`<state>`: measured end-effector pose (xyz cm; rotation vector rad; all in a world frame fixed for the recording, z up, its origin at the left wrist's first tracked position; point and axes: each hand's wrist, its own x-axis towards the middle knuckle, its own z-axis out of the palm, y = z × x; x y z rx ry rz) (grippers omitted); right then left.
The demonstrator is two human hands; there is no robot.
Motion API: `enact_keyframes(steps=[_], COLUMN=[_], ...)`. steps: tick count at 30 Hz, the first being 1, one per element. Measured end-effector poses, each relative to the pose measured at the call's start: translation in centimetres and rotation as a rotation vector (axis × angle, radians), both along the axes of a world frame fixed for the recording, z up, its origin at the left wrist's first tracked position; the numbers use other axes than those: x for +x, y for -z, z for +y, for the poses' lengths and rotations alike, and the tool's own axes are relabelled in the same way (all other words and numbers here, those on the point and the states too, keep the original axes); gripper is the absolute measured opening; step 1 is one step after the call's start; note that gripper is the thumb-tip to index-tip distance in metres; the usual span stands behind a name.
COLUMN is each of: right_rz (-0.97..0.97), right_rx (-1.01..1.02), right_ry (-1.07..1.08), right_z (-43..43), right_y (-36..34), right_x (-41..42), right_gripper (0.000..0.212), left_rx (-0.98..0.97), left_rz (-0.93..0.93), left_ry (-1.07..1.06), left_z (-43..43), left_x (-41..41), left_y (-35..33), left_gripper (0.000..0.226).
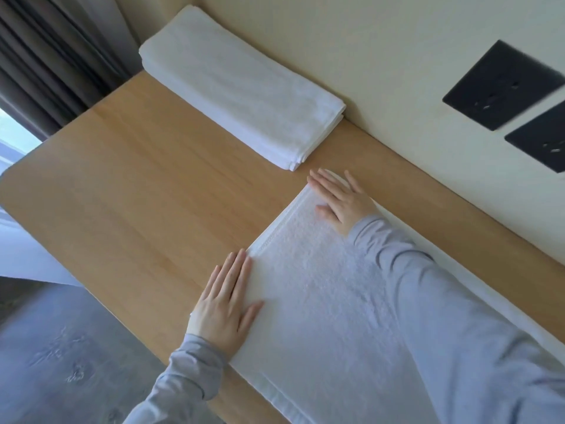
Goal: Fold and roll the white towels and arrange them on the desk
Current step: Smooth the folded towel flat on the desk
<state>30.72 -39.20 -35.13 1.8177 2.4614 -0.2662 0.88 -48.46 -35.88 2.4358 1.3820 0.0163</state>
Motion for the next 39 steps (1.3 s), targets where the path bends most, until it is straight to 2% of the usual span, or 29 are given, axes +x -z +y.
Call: enact_keyframes(steps=[4, 7, 11, 13, 15, 18, 21, 24, 26, 28, 31, 33, 37, 39], right_rz=[-0.097, 0.099, 0.236, 0.211, 0.128, -0.007, -0.034, -0.039, -0.046, 0.015, 0.087, 0.087, -0.014, -0.072], right_rx=[0.025, 0.087, 0.160, 0.118, 0.082, 0.066, 0.026, 0.022, 0.035, 0.064, 0.123, 0.120, 0.037, 0.033], right_ry=[0.034, 0.091, -0.135, -0.207, -0.194, 0.064, 0.419, 0.583, 0.626, 0.603, 0.403, 0.304, 0.205, 0.279], right_z=[0.0, -2.0, -9.2, -12.9, -14.7, -15.2, -15.0, -14.6, -14.6, -15.6, -19.7, -23.1, -27.3, -28.4], right_y=[0.3, -0.8, -0.4, 0.5, 1.1, 1.0, 0.3, 0.3, 0.2, -0.5, -0.8, -0.6, 0.0, 0.0], right_x=[-0.1, -3.3, -9.7, -10.6, -8.1, -0.4, 6.5, 8.1, 6.4, 3.3, -3.0, -5.5, -1.3, 3.9], right_gripper=[0.056, 0.058, 0.056, 0.055, 0.056, 0.056, 0.061, 0.066, 0.061, 0.058, 0.053, 0.050, 0.054, 0.057], left_rx=[0.014, 0.005, 0.012, 0.012, 0.014, 0.029, 0.050, 0.067, 0.095, 0.124, 0.091, 0.053, 0.073, 0.075], left_rz=[0.012, 0.041, 0.050, 0.049, 0.045, 0.052, 0.061, 0.067, 0.059, 0.005, -0.085, -0.080, 0.001, 0.017], left_ry=[-0.011, -0.020, -0.022, -0.017, -0.027, -0.035, -0.035, -0.072, -0.125, -0.128, 0.021, 0.091, 0.107, 0.095], left_z=[0.0, -0.1, 0.1, 0.0, 0.0, -0.1, -0.2, -0.5, -1.5, -3.4, -7.6, -9.5, -10.0, -9.9], left_x=[0.2, 0.3, 0.5, 0.5, 0.4, 0.4, 0.6, 1.0, 2.0, 4.2, 8.7, 10.8, 11.0, 10.9], left_y=[-0.2, 0.0, 0.1, 0.1, 0.2, 0.5, 0.6, 0.2, -0.4, -1.3, -1.9, -1.7, -0.5, -0.2], left_gripper=[0.070, 0.071, 0.071, 0.071, 0.071, 0.070, 0.071, 0.073, 0.069, 0.062, 0.058, 0.059, 0.071, 0.071])
